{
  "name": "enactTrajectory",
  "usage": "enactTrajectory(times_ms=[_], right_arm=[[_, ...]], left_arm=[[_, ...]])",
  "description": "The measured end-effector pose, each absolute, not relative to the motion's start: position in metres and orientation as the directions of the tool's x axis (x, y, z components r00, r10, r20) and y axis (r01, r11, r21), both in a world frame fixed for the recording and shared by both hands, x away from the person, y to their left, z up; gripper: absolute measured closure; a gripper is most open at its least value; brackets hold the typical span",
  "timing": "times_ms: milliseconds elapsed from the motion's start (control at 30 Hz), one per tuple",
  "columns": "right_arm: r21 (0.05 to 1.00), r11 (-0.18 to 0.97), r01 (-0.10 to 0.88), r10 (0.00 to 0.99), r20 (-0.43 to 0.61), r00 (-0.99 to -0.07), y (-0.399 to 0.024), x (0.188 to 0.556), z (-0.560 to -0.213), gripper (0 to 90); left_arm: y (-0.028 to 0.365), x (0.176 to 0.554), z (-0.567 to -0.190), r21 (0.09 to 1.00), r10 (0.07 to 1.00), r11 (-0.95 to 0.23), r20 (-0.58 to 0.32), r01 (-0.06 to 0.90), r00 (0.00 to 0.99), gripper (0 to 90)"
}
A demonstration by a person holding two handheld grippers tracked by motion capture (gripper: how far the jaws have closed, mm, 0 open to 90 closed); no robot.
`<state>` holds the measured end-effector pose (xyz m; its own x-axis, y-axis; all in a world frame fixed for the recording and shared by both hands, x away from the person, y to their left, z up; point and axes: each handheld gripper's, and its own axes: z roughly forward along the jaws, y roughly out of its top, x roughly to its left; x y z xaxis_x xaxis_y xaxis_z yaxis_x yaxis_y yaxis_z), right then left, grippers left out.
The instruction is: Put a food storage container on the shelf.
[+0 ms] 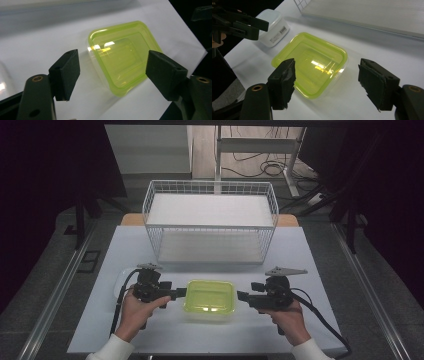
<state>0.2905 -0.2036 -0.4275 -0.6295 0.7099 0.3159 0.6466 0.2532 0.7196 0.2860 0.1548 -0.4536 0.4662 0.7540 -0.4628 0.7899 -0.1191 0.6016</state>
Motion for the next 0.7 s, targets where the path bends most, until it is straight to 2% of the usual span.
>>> enactTrajectory(times_ms=[300, 700], right_arm=[[0.674, 0.242, 0.698, 0.720, 0.357, -0.595, -0.188, 0.311, -0.441, 32.8], [0.614, 0.269, 0.742, 0.728, 0.376, -0.574, -0.184, 0.322, -0.469, 37.8]], left_arm=[[0.150, 0.307, -0.472, 0.535, 0.703, -0.066, -0.574, 0.842, 0.420, 30.8], [0.155, 0.313, -0.493, 0.473, 0.692, -0.034, -0.624, 0.881, 0.362, 41.5]])
